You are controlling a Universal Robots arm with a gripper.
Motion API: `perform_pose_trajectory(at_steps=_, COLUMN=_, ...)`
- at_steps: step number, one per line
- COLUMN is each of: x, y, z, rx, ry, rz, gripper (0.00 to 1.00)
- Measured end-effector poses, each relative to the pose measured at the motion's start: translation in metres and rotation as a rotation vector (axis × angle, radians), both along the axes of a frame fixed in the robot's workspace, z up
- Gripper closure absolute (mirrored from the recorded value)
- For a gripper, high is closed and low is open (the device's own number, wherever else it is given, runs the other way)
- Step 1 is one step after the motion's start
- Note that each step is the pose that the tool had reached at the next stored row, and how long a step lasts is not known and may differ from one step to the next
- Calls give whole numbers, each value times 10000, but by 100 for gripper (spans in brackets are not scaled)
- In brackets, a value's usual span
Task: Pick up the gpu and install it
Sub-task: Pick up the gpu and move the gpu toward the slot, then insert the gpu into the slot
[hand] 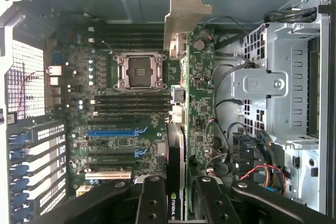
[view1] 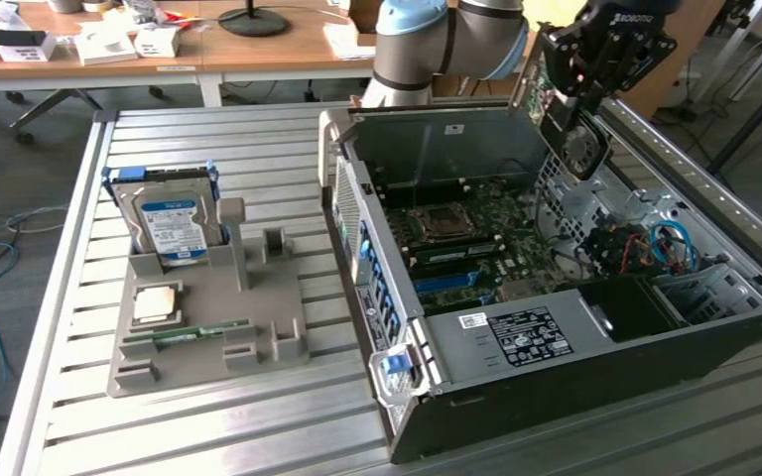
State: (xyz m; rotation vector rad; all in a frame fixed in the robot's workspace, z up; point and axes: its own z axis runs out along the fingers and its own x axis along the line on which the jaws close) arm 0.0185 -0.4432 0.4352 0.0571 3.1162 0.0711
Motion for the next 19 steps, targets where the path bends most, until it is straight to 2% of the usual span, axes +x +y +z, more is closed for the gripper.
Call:
perform_pose_trajectory(at_steps=5, x=46, y=0, z=0, rx=0, ry=0, rz=0, gripper=74)
perform_pose_trajectory(at_steps=19, x=46, y=0, z=0, rx=0, ry=0, rz=24, gripper=74)
